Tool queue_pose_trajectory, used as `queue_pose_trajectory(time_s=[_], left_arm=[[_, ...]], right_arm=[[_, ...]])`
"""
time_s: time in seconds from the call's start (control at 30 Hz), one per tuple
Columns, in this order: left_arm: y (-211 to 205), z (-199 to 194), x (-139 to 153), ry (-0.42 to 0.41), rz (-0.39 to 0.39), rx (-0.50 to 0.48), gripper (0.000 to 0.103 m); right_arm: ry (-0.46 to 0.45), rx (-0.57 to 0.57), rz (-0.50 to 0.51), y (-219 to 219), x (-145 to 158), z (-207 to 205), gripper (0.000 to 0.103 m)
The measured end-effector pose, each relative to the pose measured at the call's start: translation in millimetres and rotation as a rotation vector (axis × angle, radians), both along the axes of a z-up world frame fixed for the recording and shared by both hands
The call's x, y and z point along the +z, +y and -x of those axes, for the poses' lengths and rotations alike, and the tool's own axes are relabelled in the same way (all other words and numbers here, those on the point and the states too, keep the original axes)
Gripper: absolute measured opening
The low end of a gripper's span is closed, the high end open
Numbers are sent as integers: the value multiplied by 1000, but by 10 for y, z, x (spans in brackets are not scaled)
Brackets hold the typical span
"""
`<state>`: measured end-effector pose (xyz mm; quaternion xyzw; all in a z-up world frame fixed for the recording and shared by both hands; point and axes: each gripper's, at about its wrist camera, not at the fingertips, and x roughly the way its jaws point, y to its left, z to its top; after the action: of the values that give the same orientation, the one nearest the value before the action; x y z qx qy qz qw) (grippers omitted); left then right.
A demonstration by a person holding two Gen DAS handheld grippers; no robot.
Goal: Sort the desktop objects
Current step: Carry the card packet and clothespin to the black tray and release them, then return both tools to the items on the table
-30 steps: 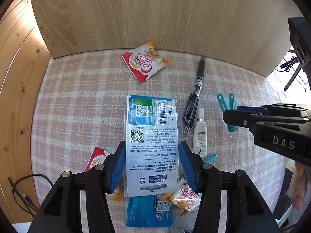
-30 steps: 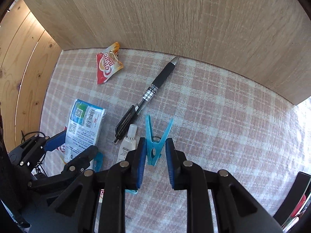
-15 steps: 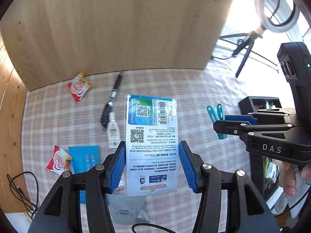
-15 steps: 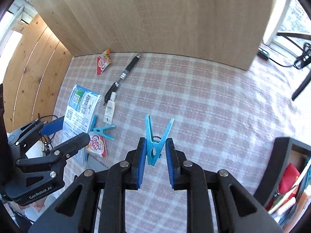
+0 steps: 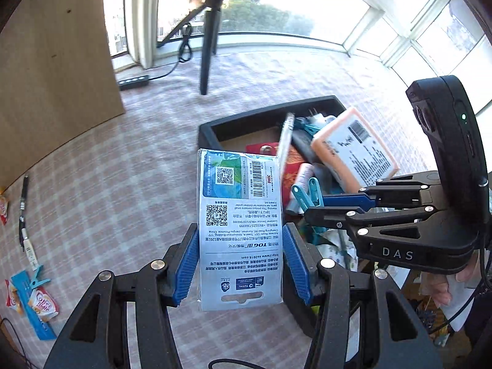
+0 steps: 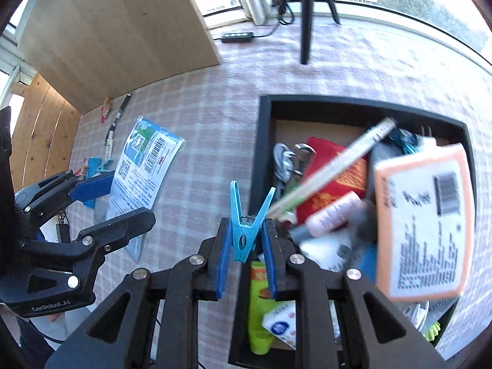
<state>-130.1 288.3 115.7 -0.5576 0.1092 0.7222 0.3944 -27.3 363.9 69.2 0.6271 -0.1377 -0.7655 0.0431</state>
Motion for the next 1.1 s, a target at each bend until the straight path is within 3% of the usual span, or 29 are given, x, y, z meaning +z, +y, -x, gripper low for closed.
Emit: queue_pose_trajectory(time_s=[0.3,0.63,1.1], left_arm=[[548,-392,-72,-43,7,-91,51],[916,-561,-181,-37,56,-157,52],[612,-427,-74,20,71,-100,55]], right_arm=[[-40,-86,11,534,-155,-676,20],[-60,-128,-26,774,-250,-913,22],[-9,-100,-45,648,-45,-840,27]])
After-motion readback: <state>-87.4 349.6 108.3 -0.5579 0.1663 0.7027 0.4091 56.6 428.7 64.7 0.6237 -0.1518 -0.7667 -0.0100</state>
